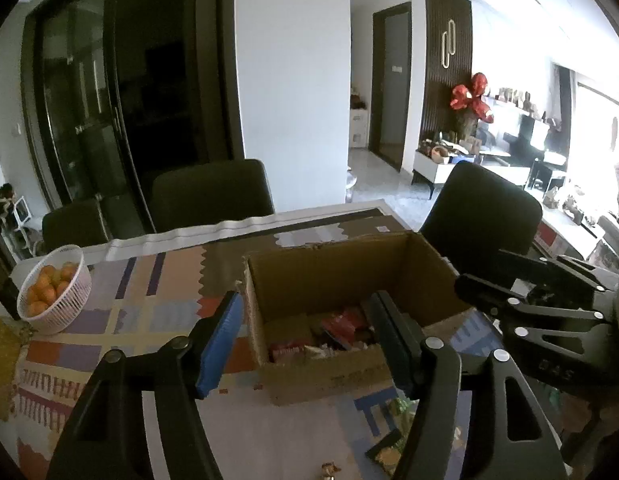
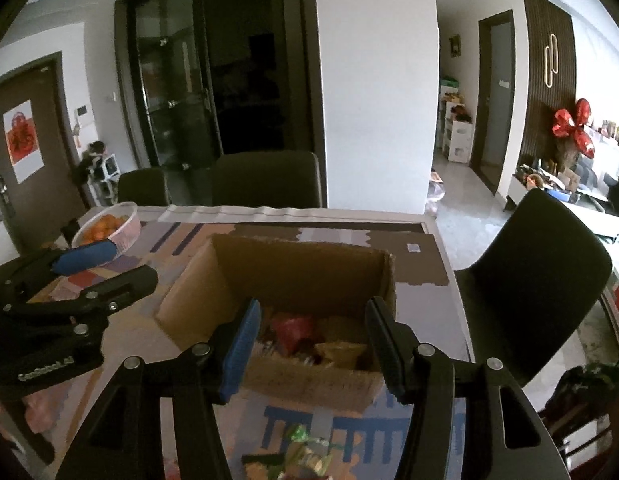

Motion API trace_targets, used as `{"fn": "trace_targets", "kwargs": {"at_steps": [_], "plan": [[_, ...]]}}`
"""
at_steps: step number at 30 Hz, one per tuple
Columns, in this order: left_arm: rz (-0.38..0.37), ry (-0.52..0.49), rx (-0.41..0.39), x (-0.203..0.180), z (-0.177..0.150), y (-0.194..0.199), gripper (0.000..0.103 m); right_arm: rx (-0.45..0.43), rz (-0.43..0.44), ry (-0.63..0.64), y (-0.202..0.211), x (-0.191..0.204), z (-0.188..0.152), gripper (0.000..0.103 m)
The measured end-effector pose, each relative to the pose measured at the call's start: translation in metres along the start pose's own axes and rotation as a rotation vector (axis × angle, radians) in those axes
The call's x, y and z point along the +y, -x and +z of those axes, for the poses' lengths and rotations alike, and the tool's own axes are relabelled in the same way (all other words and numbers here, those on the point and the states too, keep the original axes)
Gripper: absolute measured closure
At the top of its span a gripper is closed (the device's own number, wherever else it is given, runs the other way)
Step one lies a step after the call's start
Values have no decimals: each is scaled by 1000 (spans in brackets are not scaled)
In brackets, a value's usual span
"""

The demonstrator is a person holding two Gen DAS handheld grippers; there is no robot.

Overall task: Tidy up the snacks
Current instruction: 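Carry the red packet and lollipop into the box and open both tools, then move both open tools back over the remaining snack pile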

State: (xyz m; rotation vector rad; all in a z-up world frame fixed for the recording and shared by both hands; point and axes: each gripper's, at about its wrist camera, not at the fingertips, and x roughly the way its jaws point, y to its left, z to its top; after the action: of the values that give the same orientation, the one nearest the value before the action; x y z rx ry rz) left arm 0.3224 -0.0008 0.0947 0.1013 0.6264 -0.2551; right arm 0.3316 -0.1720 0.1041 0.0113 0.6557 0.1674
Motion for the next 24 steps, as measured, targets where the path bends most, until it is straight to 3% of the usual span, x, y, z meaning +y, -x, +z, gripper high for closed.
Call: {"fn": "trace_targets", "kwargs": {"at_steps": [10, 24], "plan": [[-23, -17, 12, -9, -36, 32, 36, -6, 27, 1, 24, 7, -34, 47], [3, -30, 42, -20, -93, 44, 35, 91, 65, 1, 24, 15, -93, 47]]}}
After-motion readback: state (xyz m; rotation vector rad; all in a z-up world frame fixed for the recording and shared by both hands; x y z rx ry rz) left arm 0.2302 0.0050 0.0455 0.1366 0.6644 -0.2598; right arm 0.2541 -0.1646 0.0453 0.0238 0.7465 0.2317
